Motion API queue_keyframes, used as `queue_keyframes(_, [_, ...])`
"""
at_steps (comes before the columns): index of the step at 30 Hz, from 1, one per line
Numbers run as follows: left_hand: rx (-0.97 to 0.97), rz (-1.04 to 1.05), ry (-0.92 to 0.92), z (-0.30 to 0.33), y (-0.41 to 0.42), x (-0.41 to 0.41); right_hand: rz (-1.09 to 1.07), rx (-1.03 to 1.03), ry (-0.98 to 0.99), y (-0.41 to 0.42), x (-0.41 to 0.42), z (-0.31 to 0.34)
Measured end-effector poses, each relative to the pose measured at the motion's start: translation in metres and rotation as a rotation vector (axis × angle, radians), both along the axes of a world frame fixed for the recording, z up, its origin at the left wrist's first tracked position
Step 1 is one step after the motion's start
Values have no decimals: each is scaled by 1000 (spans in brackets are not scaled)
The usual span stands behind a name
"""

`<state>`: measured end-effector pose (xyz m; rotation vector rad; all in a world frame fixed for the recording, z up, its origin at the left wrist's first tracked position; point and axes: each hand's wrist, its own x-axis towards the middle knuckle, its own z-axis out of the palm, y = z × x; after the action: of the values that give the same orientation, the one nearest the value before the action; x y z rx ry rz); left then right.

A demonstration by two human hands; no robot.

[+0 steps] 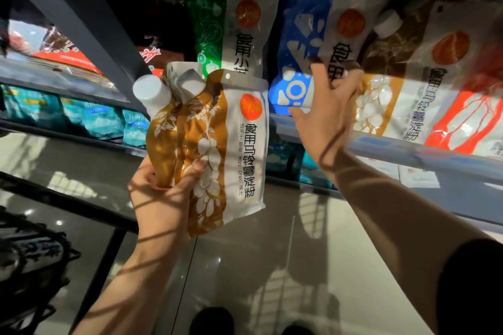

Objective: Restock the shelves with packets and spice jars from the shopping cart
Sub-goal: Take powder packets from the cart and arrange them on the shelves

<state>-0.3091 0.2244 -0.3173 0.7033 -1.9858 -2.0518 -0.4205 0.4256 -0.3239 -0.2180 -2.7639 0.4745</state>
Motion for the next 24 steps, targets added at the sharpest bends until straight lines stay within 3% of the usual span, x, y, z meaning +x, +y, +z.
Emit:
queue_keyframes(2, [58, 3, -15, -1, -1, 5, 21, 111, -88, 1, -14, -5])
queue_keyframes(10, [220, 52, -119, 10, 5, 9, 58, 79, -155, 0, -23, -6])
queue_keyframes(13, [241, 45, -160, 17, 10, 15, 108, -232, -100, -3, 10, 3])
queue_keyframes(16, [310, 19, -187, 24, 20, 22, 113, -776, -345, -6, 51, 23])
queue_keyframes(17, [329, 17, -186, 26, 24, 24, 132, -873, -433, -4, 61, 26])
queue_keyframes(20, [305, -73, -203, 30, 38, 28, 138, -981, -503, 8, 82, 46])
queue_keyframes(24, [382, -197, -224, 36, 67, 35, -62, -1096, -520, 41, 103, 55])
